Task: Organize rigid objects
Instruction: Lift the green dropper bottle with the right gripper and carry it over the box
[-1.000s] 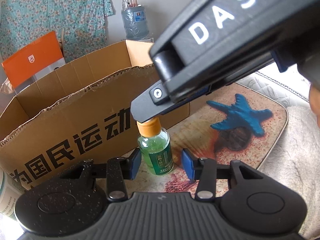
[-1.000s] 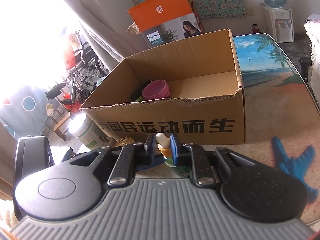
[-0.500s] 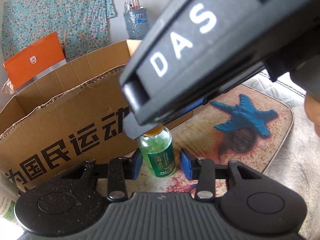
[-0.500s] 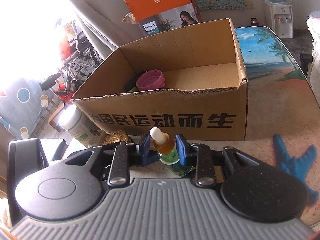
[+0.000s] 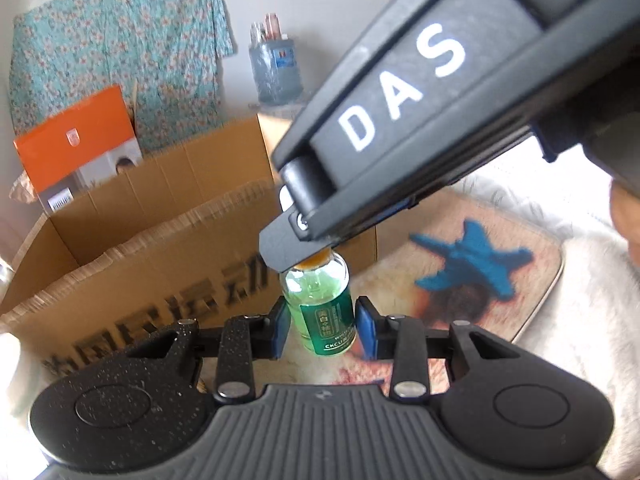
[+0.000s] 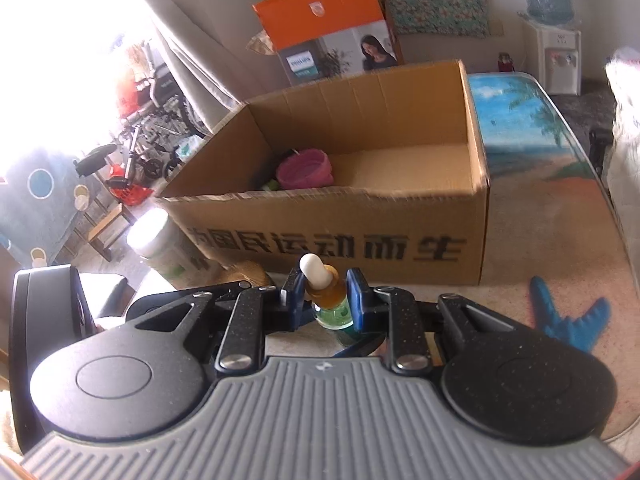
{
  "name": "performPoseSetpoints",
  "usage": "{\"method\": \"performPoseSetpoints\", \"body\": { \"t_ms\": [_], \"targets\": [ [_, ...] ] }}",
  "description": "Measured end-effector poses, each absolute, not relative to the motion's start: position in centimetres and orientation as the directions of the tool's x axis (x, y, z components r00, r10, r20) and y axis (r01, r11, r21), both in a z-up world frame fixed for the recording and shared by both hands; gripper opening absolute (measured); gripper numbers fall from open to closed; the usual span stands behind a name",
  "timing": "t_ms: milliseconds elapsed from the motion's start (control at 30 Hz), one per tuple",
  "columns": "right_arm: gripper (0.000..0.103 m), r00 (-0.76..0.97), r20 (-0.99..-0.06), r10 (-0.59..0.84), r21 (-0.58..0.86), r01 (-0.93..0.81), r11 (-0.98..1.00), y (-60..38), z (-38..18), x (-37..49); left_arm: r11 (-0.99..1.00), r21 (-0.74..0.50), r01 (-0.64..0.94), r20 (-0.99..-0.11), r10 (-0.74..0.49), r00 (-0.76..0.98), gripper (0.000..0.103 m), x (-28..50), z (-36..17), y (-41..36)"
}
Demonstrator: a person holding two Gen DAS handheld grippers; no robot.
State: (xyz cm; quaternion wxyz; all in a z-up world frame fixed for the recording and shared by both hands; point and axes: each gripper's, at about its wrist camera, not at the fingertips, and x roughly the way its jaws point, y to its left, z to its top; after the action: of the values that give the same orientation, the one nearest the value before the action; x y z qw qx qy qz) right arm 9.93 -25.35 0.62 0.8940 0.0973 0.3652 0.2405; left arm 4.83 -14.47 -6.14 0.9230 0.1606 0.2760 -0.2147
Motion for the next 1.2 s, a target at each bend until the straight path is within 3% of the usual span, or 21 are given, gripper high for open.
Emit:
{"method": "performPoseSetpoints", "body": {
  "t_ms": [233,533,900,1200],
  "targets": [
    [0.021,0.618,-0.533,0.578,0.314,-0.489,0.813,-24.8,7.6,11.2,0.890,0.180,0.418,-0.525,-0.273,0.806,0.036,6.0,0.6,-12.7],
    [0.021,0.551,-0.549,0.628,0.333,-0.545,0.769,-23.5,12.0,21.1,0.934,0.010,0.357,-0.629,-0.272,0.728,0.036,15.5,5.1,-10.0],
    [0.021,0.435,-0.654,0.619,0.404,-0.491,0.772,-21.6,6.1,33.7,0.966,-0.040,0.257,-0.782,-0.190,0.593,0.038,25.2,2.0,-9.8],
    [0.021,0.397,-0.719,0.571,0.371,-0.474,0.798,-19.2,0.6,38.7,0.977,0.002,0.213,-0.833,-0.116,0.542,0.050,27.0,0.6,-9.9]
  ]
}}
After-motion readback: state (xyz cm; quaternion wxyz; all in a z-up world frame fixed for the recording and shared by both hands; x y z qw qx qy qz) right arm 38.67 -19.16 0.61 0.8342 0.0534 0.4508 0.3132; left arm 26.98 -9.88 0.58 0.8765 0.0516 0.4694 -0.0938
